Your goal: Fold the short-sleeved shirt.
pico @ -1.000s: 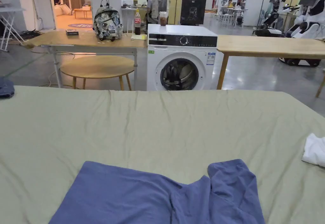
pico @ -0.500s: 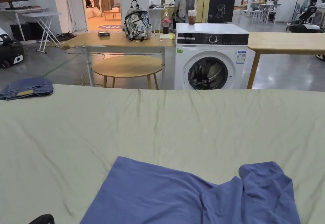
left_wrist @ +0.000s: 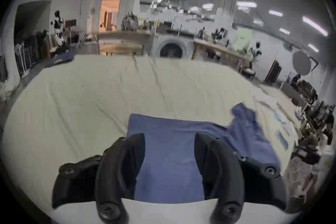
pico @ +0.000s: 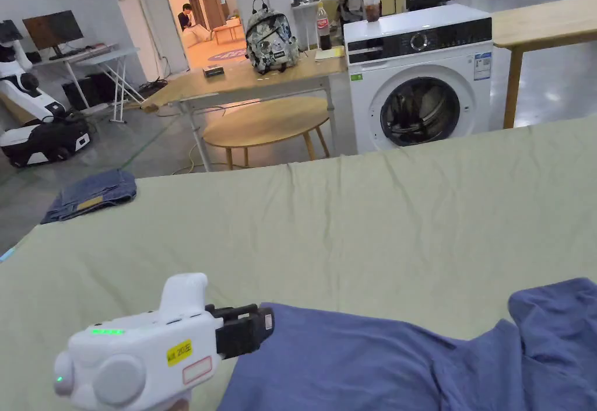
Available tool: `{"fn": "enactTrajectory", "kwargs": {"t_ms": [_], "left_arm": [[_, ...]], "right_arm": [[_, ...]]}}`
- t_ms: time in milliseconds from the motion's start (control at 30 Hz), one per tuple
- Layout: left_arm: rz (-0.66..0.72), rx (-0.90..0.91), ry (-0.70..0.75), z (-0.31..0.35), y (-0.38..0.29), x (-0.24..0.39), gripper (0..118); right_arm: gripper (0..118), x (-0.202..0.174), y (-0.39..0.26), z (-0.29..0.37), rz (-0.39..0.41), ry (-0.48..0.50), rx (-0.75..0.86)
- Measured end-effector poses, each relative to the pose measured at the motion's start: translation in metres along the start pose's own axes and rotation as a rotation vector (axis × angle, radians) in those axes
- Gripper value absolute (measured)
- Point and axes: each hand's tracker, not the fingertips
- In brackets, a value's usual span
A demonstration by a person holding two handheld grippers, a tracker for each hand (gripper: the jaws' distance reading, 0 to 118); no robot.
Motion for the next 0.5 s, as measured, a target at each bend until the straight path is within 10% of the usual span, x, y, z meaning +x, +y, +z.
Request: {"fn": "enactTrajectory", "kwargs": {"t_ms": [367, 500], "left_arm": [[0.118, -0.320, 0.242, -0.193, 0.021, -0.038, 52], [-0.087, -0.321, 0.291, -0.187, 0.017, -0.007, 11]], "right_arm": [[0, 0.055, -0.030, -0.007, -0.051, -0.126, -0.157], [0, 0.066, -0.032, -0.012, -0.121, -0.111, -0.164]]}}
